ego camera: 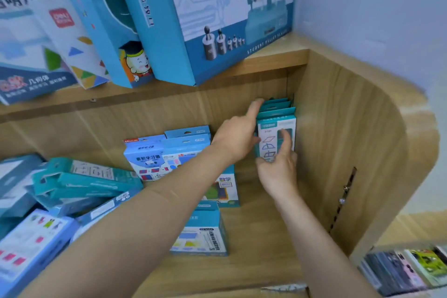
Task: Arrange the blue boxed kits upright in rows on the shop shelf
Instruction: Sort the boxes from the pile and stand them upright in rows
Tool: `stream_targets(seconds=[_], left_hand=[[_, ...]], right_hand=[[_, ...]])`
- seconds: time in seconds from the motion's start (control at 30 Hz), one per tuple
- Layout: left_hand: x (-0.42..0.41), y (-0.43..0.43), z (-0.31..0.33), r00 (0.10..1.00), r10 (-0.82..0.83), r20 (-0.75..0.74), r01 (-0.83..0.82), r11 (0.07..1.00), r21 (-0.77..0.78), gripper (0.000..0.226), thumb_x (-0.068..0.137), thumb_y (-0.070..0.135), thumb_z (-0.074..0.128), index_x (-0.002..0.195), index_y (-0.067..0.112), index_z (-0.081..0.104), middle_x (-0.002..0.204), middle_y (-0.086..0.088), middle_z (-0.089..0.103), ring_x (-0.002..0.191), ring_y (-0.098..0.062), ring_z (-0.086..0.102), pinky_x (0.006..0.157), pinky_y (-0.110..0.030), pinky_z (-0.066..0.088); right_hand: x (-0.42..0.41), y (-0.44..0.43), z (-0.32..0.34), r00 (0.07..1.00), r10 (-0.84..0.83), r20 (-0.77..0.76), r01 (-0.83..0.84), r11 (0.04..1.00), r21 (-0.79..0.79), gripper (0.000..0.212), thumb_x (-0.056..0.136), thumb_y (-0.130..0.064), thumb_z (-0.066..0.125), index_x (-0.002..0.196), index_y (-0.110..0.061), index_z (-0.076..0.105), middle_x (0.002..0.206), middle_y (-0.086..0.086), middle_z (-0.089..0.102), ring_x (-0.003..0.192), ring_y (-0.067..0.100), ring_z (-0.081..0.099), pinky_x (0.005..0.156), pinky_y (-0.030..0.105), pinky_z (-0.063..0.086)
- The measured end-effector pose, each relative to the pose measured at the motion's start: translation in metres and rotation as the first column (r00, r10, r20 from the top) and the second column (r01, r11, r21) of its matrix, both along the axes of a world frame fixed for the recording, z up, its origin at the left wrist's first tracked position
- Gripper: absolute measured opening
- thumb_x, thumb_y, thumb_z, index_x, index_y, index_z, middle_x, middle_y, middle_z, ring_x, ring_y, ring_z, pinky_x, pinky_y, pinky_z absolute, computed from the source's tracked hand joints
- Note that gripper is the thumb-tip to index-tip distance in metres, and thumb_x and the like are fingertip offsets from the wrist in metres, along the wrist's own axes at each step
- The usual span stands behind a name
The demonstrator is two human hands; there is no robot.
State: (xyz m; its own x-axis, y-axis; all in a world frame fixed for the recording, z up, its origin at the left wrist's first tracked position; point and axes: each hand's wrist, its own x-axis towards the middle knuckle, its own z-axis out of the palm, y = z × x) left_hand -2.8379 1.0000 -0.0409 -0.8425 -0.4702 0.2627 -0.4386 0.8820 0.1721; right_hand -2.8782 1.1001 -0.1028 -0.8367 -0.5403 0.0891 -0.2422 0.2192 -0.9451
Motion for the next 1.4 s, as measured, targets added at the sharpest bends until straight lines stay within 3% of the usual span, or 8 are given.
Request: stream_targets(seconds=[0.23, 0.37, 0.5, 0.6, 0.83, 1.1, 1.27, 1.4], left_hand=[[0.126, 0.019, 0.044, 0.995, 0.023, -0.097, -0.003, 0.979, 0.204, 0.007, 0.087, 0.023, 0.066, 0.090, 0.022, 0.072, 0.080, 0.014, 0.070, 0.075, -0.001, 0.063, 0.079, -0.029, 0.052], [0.190, 0.037, 0.032, 0.994, 0.110, 0.014, -0.109, 0.946, 0.306, 0.039, 0.076, 0.050, 0.066, 0.111, 0.032, 0.066, 0.099, 0.027, 0.065, 0.097, 0.011, 0.057, 0.090, -0.018, 0.045], [0.207, 0.037, -0.001, 0.963, 0.157, 0.219, -0.210, 0.946, 0.247, 0.090, 0.071, 0.037, 0.080, 0.144, 0.035, 0.027, 0.133, 0.015, 0.047, 0.122, -0.005, 0.043, 0.101, -0.021, 0.034], [0.209, 0.031, -0.018, 0.960, 0.217, 0.179, -0.250, 0.948, 0.195, 0.072, 0.071, 0.030, 0.080, 0.133, 0.033, 0.044, 0.127, 0.010, 0.055, 0.115, -0.010, 0.050, 0.089, -0.017, 0.036], [0.199, 0.044, -0.033, 0.976, 0.216, -0.033, -0.192, 0.920, 0.342, 0.060, 0.069, 0.025, 0.083, 0.123, 0.027, 0.058, 0.110, 0.017, 0.058, 0.104, -0.003, 0.054, 0.090, -0.018, 0.043], [0.196, 0.050, -0.047, 0.970, 0.217, -0.104, -0.175, 0.932, 0.318, 0.064, 0.074, 0.027, 0.079, 0.131, 0.029, 0.051, 0.125, 0.010, 0.053, 0.114, -0.005, 0.048, 0.098, -0.019, 0.039], [0.201, 0.051, -0.046, 0.979, 0.167, -0.117, -0.124, 0.944, 0.306, 0.068, 0.075, 0.036, 0.077, 0.134, 0.035, 0.044, 0.130, 0.016, 0.047, 0.117, 0.001, 0.044, 0.100, -0.021, 0.040], [0.215, 0.043, -0.033, 0.974, 0.141, -0.175, -0.087, 0.954, 0.286, 0.056, 0.074, 0.033, 0.078, 0.124, 0.031, 0.054, 0.117, 0.018, 0.051, 0.104, 0.003, 0.049, 0.092, -0.023, 0.046]], right_hand=[[0.011, 0.007, 0.004, 0.984, 0.132, -0.122, -0.148, 0.980, -0.136, 0.063, 0.088, -0.019, 0.063, 0.138, -0.037, 0.031, 0.143, 0.002, 0.033, 0.133, 0.018, 0.036, 0.105, 0.034, 0.035], [0.018, 0.002, 0.008, 0.942, 0.270, -0.199, -0.296, 0.948, -0.117, 0.061, 0.084, -0.031, 0.068, 0.135, -0.034, 0.035, 0.139, -0.001, 0.039, 0.126, 0.010, 0.038, 0.102, 0.028, 0.034], [0.022, -0.010, 0.005, 0.882, 0.460, -0.103, -0.457, 0.888, 0.055, 0.058, 0.078, -0.036, 0.073, 0.126, -0.030, 0.042, 0.117, -0.001, 0.054, 0.109, 0.010, 0.050, 0.091, 0.029, 0.040], [0.020, -0.017, -0.003, 0.863, 0.502, -0.057, -0.490, 0.860, 0.144, 0.044, 0.081, -0.036, 0.072, 0.116, -0.028, 0.045, 0.110, -0.004, 0.062, 0.100, 0.014, 0.060, 0.089, 0.039, 0.049], [0.033, -0.034, -0.003, 0.817, 0.563, 0.124, -0.567, 0.824, -0.004, 0.020, 0.086, -0.024, 0.068, 0.101, -0.013, 0.058, 0.090, -0.003, 0.063, 0.078, 0.010, 0.061, 0.058, 0.018, 0.046], [0.035, -0.038, 0.000, 0.735, 0.638, 0.229, -0.654, 0.756, -0.005, 0.014, 0.088, -0.022, 0.066, 0.101, -0.018, 0.062, 0.094, -0.005, 0.069, 0.088, 0.009, 0.065, 0.066, 0.021, 0.045], [0.029, -0.020, 0.025, 0.741, 0.661, 0.119, -0.671, 0.737, 0.082, 0.038, 0.086, -0.041, 0.064, 0.121, -0.032, 0.053, 0.110, -0.008, 0.064, 0.103, 0.005, 0.060, 0.077, 0.028, 0.046], [0.032, 0.015, 0.052, 0.583, 0.807, -0.096, -0.786, 0.590, 0.184, 0.065, 0.062, -0.058, 0.068, 0.122, -0.045, 0.048, 0.120, -0.021, 0.053, 0.113, -0.007, 0.049, 0.087, 0.018, 0.043]])
